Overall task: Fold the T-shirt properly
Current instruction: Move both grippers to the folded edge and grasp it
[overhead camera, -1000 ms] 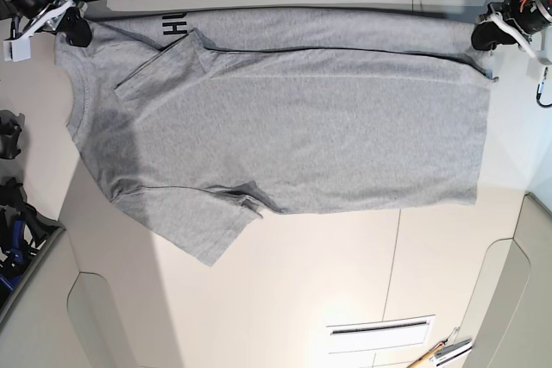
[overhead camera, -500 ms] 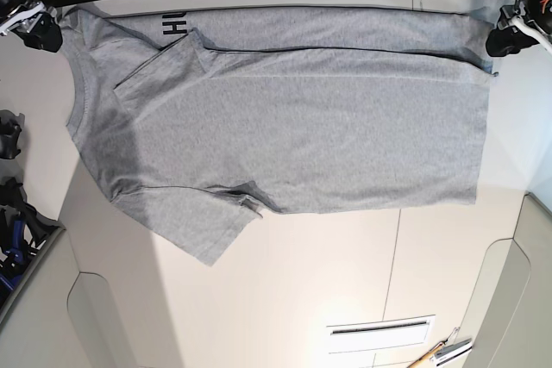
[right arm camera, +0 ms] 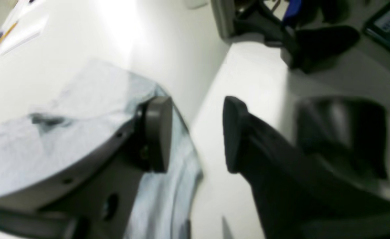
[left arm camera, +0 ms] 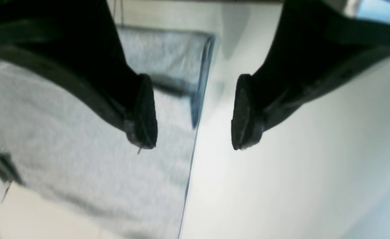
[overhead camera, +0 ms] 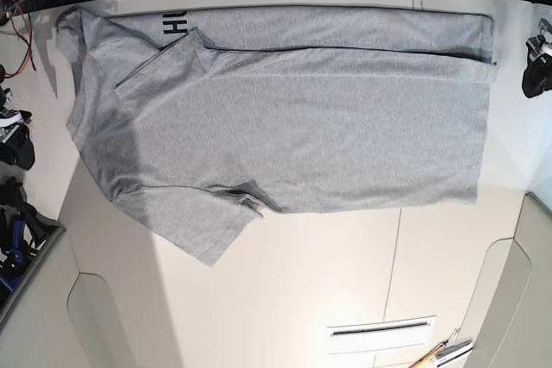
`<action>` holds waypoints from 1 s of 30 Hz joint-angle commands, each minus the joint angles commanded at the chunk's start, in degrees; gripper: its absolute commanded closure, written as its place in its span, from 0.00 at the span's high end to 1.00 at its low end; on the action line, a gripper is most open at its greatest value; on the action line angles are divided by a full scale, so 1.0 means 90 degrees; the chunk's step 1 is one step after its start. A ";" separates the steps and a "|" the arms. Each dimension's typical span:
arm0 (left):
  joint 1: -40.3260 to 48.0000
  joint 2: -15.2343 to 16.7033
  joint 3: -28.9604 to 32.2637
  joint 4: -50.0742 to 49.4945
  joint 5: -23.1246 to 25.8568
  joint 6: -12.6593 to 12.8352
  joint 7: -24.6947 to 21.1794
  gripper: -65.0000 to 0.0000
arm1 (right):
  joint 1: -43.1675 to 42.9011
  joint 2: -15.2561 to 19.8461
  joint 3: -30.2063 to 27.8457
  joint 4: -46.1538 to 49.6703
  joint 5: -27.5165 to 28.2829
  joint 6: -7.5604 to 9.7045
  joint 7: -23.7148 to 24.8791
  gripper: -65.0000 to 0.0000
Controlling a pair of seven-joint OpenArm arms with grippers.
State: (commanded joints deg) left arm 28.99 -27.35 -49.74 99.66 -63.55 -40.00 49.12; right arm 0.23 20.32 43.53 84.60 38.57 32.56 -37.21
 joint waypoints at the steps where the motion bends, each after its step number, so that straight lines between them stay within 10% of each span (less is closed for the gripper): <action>1: -0.0148 -0.0058 0.0066 -0.0036 0.0109 0.0000 -0.0007 0.60 | 0.0282 0.0000 -0.0134 -0.0318 -0.0170 0.0000 0.0109 0.40; 14: -0.3429 -0.0935 0.2203 -0.3373 0.1333 0.0000 -0.0488 0.63 | 0.2671 -0.0002 -0.1460 -0.3594 -0.1365 0.0002 0.1214 0.54; 30: -0.5236 -0.0527 0.3966 -0.6224 0.1710 0.0000 -0.0933 0.63 | 0.2635 -0.0121 -0.1906 -0.4046 -0.1508 0.0032 0.1338 0.54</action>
State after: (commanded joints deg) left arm -18.13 -32.10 -14.04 43.64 -48.16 -40.00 40.73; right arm 23.94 19.22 26.37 48.18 24.99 32.84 -25.17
